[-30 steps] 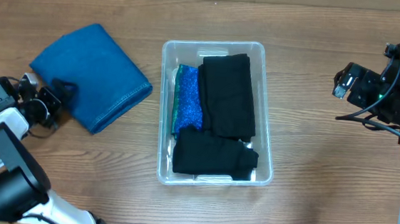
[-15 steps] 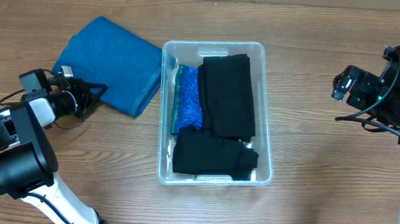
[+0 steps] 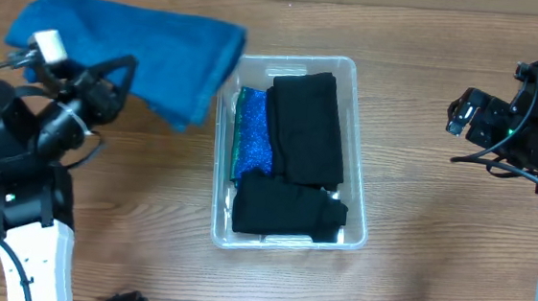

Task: Pack container
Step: 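Grasp the teal denim cloth and place it on top in the container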

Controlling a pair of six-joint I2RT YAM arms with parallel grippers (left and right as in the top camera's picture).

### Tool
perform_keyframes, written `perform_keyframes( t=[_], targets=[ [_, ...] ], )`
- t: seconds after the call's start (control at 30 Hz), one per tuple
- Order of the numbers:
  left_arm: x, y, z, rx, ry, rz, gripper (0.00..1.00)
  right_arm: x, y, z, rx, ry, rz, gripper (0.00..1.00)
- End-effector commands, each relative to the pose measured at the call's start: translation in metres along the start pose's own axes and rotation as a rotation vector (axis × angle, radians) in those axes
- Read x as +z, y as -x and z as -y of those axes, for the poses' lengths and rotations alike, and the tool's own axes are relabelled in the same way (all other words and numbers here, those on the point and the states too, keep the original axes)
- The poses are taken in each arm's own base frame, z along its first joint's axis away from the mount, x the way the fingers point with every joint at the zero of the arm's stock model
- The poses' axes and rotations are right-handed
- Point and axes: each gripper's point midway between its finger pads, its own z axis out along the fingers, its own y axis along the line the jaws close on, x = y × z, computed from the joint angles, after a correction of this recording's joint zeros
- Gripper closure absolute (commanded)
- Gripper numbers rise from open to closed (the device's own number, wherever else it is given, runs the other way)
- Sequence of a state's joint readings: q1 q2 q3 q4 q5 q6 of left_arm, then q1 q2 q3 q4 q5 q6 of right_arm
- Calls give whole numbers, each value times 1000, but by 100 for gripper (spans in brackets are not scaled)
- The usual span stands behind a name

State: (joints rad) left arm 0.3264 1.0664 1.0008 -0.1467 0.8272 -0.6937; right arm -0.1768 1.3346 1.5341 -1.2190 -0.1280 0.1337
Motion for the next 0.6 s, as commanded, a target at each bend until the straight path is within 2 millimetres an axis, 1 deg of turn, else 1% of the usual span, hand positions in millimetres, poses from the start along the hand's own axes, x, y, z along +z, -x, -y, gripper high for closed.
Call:
perform_keyframes(
  t=[0.0, 0.03, 0.07, 0.1, 0.17, 0.23, 0.3, 0.37, 0.43, 0.5, 0.57],
  targets=[
    [4, -28, 105, 132, -241, -134, 96, -2, 3, -1, -2, 9, 9, 0],
    [12, -50, 113, 132, -261, -217, 96, -2, 3, -1, -2, 9, 9, 0],
    [22, -75, 116, 154, -261, -302, 96, -2, 3, -1, -2, 10, 10, 0],
    [29, -96, 113, 180, -235, -370, 96, -2, 3, -1, -2, 10, 10, 0],
    [44, -139, 111, 308, -225, -506, 96, -2, 3, -1, -3, 10, 10, 0],
    [59, -169, 105, 403, -209, -601, 96, -2, 3, -1, -3, 9, 9, 0],
    [74, -194, 91, 456, -218, -690, 96, -2, 3, -1, -2, 9, 9, 0],
    [78, -206, 91, 501, -289, -733, 96, -2, 3, -1, -3, 9, 9, 0],
    [77, -202, 99, 586, -341, -724, 96, -2, 3, -1, -2, 9, 9, 0],
    [67, -192, 120, 697, -411, -717, 96, 1, 1, -1, -2, 7, 3, 0],
    [59, -189, 143, 815, -473, -702, 96, 5, -1, 1, 0, 5, -7, 0]
  ],
)
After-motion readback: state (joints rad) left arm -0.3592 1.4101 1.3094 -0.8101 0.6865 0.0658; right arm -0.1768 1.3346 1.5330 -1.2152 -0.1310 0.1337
